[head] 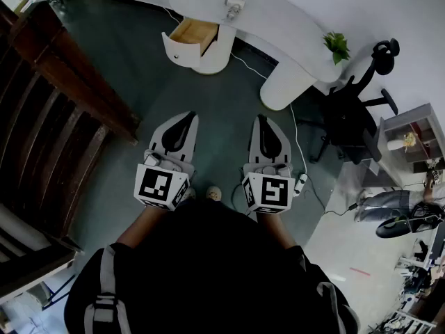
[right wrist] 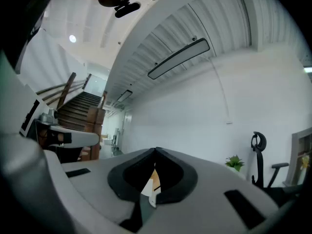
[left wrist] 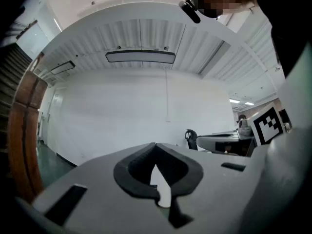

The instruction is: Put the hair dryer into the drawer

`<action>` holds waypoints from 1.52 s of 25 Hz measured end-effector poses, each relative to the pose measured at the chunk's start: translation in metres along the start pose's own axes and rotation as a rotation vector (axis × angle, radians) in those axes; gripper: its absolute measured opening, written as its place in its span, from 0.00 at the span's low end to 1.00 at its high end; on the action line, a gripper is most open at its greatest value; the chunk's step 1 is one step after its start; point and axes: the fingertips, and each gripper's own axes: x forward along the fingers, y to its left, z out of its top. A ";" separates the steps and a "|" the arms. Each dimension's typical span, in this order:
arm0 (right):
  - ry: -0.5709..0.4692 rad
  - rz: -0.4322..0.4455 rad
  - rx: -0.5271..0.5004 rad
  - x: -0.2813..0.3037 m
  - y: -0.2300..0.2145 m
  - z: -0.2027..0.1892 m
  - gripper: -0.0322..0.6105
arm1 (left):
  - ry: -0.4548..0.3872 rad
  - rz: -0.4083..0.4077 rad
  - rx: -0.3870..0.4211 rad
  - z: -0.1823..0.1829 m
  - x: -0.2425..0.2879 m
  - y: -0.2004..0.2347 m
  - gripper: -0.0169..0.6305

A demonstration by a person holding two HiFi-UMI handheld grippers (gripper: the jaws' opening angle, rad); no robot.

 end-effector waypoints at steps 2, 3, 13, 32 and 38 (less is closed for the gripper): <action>-0.003 0.004 -0.002 0.004 -0.005 0.000 0.08 | 0.001 0.000 -0.001 -0.001 0.007 -0.001 0.04; -0.004 0.006 -0.003 0.006 -0.007 -0.001 0.08 | 0.001 0.001 -0.001 -0.002 0.010 -0.001 0.04; -0.052 0.038 0.044 0.023 -0.043 -0.002 0.08 | -0.014 0.028 0.007 -0.004 0.049 -0.013 0.04; -0.007 0.029 0.062 0.130 -0.070 -0.039 0.09 | 0.007 0.007 -0.017 -0.028 0.142 0.054 0.04; 0.002 0.003 0.039 0.208 -0.070 -0.038 0.09 | 0.015 -0.043 -0.013 -0.024 0.199 0.110 0.04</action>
